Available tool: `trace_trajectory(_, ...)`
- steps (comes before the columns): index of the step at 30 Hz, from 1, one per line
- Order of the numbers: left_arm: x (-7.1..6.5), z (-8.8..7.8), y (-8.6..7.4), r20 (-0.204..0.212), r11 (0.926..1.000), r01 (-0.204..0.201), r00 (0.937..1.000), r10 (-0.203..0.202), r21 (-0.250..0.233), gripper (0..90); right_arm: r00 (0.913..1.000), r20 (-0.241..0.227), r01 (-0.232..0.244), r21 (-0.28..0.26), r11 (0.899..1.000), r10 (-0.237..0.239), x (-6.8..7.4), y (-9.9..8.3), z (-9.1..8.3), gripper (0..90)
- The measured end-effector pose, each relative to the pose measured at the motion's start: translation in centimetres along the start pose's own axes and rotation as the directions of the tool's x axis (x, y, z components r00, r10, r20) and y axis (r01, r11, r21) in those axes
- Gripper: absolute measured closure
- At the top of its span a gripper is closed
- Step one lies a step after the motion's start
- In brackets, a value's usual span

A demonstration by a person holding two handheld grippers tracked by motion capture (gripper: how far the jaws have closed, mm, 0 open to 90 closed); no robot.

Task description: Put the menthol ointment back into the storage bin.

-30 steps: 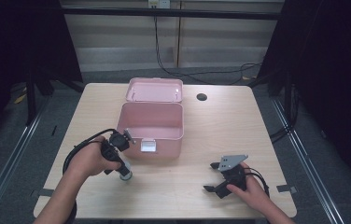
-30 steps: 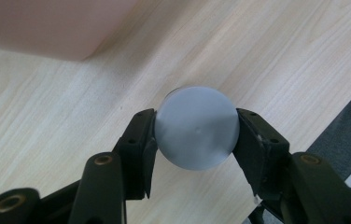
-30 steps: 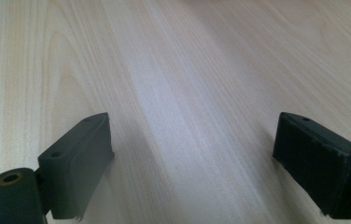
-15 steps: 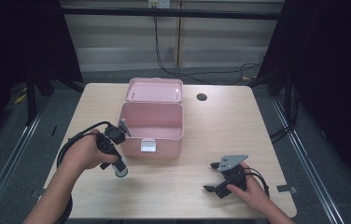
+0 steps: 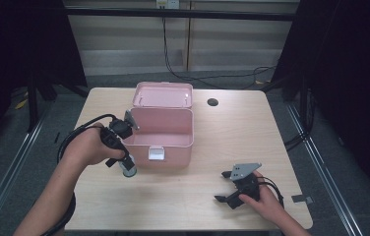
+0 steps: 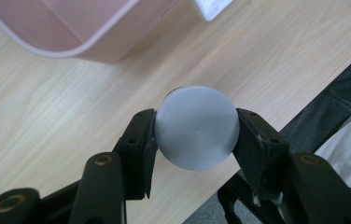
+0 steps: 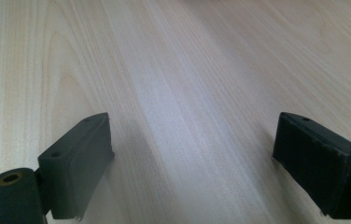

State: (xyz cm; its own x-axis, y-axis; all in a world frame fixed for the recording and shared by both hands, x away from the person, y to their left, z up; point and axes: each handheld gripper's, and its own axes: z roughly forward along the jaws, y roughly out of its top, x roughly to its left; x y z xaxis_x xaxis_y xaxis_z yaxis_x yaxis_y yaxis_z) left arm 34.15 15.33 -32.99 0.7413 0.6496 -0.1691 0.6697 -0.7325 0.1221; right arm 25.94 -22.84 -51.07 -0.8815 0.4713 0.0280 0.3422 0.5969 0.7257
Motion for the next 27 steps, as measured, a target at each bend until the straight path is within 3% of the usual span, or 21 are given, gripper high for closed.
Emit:
trace_trajectory(13,0.0,-2.7,1.6,-0.003,0.9994,0.030,0.9995,-0.030,-0.018,50.1,1.0000,0.000,0.000,0.000,1.000,0.000,0.0,0.0,0.0,11.0)
trace_trajectory(27,0.0,-4.7,4.9,-0.020,0.9970,0.042,0.9989,-0.043,-0.065,50.1,1.0000,-0.001,-0.003,0.002,1.000,0.003,0.0,0.0,0.0,11.0)
